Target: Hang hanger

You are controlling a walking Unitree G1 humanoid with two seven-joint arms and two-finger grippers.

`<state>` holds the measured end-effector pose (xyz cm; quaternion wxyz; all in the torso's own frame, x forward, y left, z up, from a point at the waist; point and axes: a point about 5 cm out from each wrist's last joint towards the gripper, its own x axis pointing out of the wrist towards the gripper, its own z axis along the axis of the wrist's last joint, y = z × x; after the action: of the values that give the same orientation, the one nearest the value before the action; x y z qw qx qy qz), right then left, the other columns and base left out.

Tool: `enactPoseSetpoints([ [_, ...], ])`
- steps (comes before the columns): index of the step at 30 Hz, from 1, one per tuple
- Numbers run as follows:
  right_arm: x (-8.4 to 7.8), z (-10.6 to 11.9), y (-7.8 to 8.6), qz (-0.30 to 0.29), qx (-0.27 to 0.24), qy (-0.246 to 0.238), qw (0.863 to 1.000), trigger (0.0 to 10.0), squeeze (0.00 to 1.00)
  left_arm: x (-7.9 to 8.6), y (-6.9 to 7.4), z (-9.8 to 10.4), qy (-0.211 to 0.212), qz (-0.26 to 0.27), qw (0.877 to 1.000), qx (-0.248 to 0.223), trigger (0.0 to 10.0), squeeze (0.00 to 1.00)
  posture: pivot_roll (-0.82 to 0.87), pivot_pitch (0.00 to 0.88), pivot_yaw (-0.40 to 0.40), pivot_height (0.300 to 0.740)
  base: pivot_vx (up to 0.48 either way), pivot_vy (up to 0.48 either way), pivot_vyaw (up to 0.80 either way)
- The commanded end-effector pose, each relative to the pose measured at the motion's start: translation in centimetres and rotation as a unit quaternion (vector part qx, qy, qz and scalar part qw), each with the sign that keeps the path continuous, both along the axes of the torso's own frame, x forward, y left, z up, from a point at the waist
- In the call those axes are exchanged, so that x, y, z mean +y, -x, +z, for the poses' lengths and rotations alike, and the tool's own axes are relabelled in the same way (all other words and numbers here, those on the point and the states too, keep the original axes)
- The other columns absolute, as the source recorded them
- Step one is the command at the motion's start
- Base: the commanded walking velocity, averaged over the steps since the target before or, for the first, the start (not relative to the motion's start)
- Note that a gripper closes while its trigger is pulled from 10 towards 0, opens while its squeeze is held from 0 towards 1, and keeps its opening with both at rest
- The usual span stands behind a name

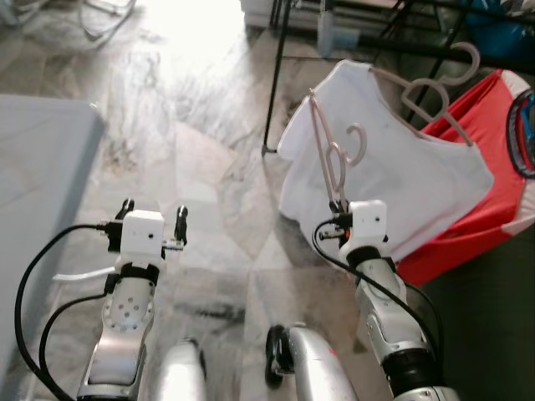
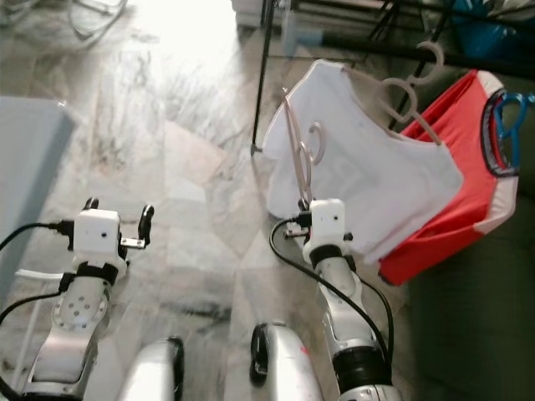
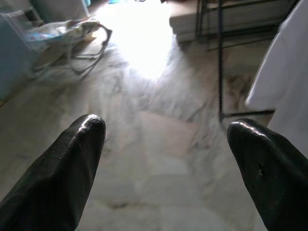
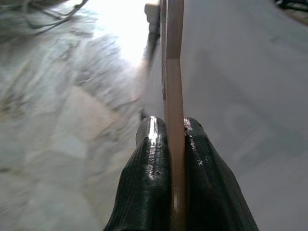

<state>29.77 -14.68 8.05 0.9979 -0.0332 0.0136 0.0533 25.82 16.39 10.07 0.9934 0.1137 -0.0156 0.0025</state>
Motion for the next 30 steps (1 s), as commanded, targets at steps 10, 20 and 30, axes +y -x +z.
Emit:
enactPoseSetpoints([
  [10, -0.5, -0.3, -0.1, -0.013, 0.004, -0.004, 1.000, 10.0, 0.00, 0.1, 0.1, -0.8, 0.017, 0.002, 0.999, 0.029, 10.0, 0.00, 0.03, 0.293, -0.106, 0.740, 0.390, 0.123, 0.00],
  [20, -0.2, -0.4, -0.2, -0.014, 0.004, -0.013, 1.000, 10.0, 0.00, 0.1, -0.1, -0.6, -0.007, 0.001, 1.000, 0.021, 10.0, 0.00, 0.03, 0.291, -0.096, 0.740, 0.072, 0.251, 0.00],
  [30, 1.3, -1.7, 0.2, -0.038, 0.016, -0.042, 0.998, 10.0, 0.00, 1.0, -1.1, 1.2, -0.077, -0.011, 0.997, -0.010, 10.0, 0.00, 0.07, 0.283, 0.011, 0.740, 0.000, 0.000, 0.00],
])
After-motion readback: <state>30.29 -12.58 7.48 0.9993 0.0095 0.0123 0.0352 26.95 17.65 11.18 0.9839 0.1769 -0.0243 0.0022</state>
